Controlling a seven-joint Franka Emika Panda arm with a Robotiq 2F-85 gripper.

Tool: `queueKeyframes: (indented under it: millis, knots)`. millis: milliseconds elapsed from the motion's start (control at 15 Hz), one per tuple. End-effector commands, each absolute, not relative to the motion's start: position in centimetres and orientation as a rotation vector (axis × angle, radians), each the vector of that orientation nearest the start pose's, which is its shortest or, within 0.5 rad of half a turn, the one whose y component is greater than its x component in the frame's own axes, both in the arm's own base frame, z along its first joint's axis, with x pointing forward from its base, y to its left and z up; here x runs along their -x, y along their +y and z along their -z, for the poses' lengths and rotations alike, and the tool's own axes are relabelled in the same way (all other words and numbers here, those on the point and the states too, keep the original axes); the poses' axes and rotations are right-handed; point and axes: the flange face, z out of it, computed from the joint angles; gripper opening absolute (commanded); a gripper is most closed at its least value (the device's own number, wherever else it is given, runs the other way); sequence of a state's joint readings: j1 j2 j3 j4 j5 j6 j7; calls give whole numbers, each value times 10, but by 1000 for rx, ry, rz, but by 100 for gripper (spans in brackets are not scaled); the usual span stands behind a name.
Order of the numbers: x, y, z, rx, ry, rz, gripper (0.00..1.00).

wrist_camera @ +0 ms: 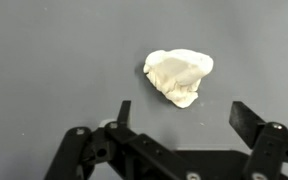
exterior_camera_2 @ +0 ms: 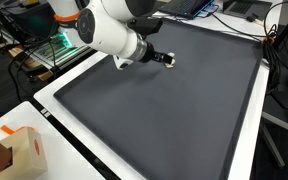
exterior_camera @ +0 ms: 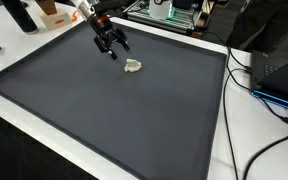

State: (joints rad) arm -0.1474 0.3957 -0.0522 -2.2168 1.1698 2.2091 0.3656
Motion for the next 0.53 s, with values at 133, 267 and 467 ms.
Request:
queueKeyframes:
  millis: [133, 267, 467]
  knots:
    - [-522, -77, -170, 1689, 1691, -558, 100]
    - [-526, -77, -169, 1687, 1720, -577, 100]
    - [-533, -76, -170, 1687, 1767, -597, 100]
